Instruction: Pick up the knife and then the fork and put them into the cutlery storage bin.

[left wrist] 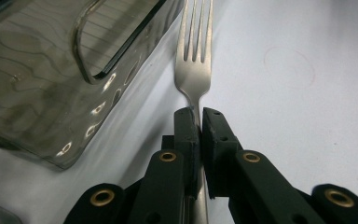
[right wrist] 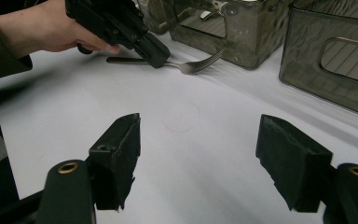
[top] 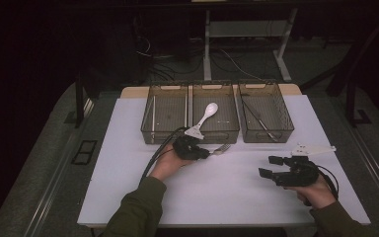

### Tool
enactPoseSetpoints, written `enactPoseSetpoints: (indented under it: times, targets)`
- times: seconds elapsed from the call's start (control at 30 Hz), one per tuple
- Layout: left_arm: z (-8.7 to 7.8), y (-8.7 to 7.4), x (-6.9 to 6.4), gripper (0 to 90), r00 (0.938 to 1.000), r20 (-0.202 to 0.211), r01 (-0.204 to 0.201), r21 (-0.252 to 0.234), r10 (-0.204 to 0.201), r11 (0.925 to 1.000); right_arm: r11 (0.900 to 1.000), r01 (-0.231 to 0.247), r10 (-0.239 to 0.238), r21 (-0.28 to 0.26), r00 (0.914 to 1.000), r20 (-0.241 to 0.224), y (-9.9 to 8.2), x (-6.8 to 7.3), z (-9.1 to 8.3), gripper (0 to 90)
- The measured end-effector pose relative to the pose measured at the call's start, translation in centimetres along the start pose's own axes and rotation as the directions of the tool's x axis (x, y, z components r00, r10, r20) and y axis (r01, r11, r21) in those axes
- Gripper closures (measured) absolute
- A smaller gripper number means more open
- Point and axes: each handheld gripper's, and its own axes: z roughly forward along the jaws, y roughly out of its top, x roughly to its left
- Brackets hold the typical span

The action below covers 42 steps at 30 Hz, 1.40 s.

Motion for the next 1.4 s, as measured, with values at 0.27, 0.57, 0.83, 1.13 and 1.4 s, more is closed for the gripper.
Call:
enactPoseSetpoints:
  times: [0.27, 0.57, 0.83, 1.13, 1.4]
  targets:
    - [0.0, 0.1, -0.3, 84.8, 0.9998, -0.010, -0.017, 0.000, 0.017, 0.9998, 1.0000, -0.002, 0.002, 0.001, 1.0000, -0.001, 0.0, 0.0, -0.1, 30.3]
    - [-1.2, 0.2, -0.7, 84.8, 1.0000, 0.008, 0.000, -0.042, 0.000, 0.9991, 1.0000, 0.004, -0.004, -0.001, 1.0000, -0.001, 0.1, 0.0, 0.0, 30.4]
    - [-2.7, 0.4, -1.2, 84.8, 0.9997, 0.022, 0.012, -0.113, -0.009, 0.9936, 0.9999, -0.007, 0.007, -0.008, 1.0000, -0.004, 0.4, 0.3, 0.2, 30.4]
    - [-3.8, 1.1, -2.6, 85.0, 0.9992, 0.038, -0.006, -0.173, 0.013, 0.9849, 0.9986, -0.009, 0.009, -0.052, 1.0000, -0.001, 3.1, 1.2, 1.7, 36.9]
    - [-4.0, 2.0, -3.8, 85.1, 0.9985, 0.038, -0.031, -0.213, 0.040, 0.9766, 0.9929, -0.020, 0.018, -0.117, 0.9996, -0.022, 6.7, 2.3, 4.6, 47.2]
